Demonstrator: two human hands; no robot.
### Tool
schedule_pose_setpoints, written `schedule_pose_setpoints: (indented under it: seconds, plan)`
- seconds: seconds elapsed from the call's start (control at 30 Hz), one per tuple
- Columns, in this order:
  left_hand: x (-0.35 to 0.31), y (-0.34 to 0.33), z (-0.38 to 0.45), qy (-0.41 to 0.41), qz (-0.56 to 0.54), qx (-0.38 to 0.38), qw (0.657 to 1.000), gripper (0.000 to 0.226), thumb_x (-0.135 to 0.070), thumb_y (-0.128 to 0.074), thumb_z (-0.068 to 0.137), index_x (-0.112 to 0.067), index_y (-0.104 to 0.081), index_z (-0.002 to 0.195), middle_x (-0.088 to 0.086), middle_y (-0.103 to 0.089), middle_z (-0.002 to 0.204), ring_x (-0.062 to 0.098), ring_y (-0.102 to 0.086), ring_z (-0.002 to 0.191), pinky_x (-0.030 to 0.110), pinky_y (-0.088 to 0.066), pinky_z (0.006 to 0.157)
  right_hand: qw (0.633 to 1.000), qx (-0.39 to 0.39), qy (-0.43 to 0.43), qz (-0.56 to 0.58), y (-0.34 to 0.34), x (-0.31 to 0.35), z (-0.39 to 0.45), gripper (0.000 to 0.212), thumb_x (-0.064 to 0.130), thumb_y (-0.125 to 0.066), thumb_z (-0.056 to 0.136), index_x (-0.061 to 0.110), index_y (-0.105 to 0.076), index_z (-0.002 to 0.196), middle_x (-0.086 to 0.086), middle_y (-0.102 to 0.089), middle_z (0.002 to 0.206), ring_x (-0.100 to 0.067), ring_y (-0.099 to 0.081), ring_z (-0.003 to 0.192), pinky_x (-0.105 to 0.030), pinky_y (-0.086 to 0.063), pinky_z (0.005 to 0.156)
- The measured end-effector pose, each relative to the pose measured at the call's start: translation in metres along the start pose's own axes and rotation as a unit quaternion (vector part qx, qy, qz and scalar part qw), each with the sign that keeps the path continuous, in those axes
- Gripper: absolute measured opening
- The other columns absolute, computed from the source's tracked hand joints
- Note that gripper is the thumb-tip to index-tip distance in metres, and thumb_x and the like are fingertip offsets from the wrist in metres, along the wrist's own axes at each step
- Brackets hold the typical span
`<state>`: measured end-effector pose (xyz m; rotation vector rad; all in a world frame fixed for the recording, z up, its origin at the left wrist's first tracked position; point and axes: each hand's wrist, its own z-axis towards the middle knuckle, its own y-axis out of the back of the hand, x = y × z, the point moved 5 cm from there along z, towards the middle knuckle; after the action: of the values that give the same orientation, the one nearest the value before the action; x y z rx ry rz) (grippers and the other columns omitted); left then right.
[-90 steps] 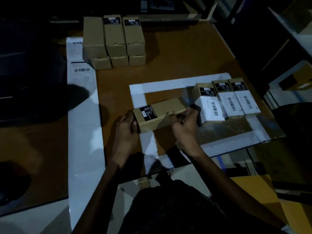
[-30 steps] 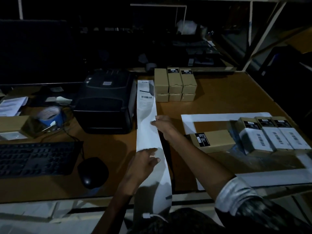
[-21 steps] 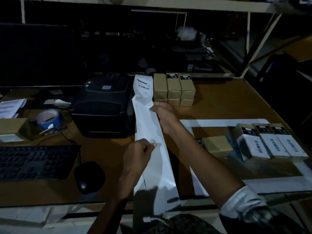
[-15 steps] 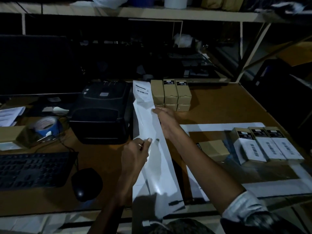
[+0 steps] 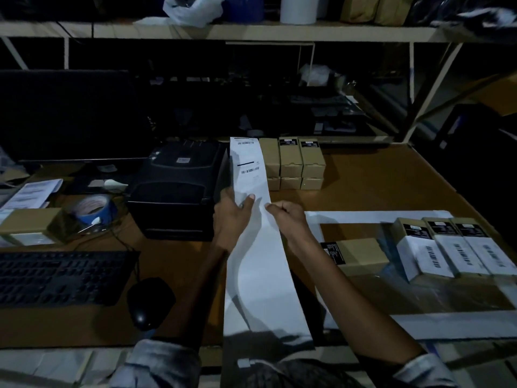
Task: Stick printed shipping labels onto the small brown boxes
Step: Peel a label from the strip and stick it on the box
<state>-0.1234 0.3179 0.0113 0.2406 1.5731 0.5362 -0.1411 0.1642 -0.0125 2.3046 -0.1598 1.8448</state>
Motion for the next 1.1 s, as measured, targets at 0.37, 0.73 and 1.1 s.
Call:
schedule_pose_setpoints:
  seconds: [0.37,0.73,1.1]
  plan:
    - [-0.025,0.000,-0.007,-0.099,0.110,-0.079,0.986,0.053,-0.044,-0.070,0.089,-0.018,-0.051,0.130,0.011,-0.049,0.127,0.026,-0.047,0.119,0.039,-0.046,0.094,0.997,0.001,0.067,0.030,0.019,0.031,0.011,0.008,0.014,-0.069,0.095,0.014,-0.072,0.087,-0.013,-0.075,0.101,-0.021,-0.068,0.086,-0.038,-0.058,0.083]
    - [-0.055,-0.001,-0.060,-0.229,0.231,-0.030,0.945,0.038,-0.058,-0.068,0.084,-0.021,-0.063,0.079,-0.005,-0.065,0.072,0.015,-0.057,0.068,0.029,-0.046,0.061,0.997,0.024,0.074,0.017,0.006,0.101,0.026,0.014,0.015,-0.068,0.095,0.007,-0.071,0.106,-0.003,-0.070,0.100,-0.013,-0.064,0.092,-0.024,-0.053,0.082]
    - [-0.025,0.006,-0.016,0.051,-0.286,0.130,0.948,0.025,-0.010,-0.046,0.100,-0.002,-0.067,0.110,0.016,-0.076,0.083,0.022,-0.069,0.062,0.026,-0.043,0.047,0.997,0.023,0.067,-0.033,0.004,0.118,-0.031,0.016,0.018,-0.064,0.094,0.005,-0.071,0.100,0.001,-0.060,0.077,-0.009,-0.051,0.069,-0.022,-0.041,0.058]
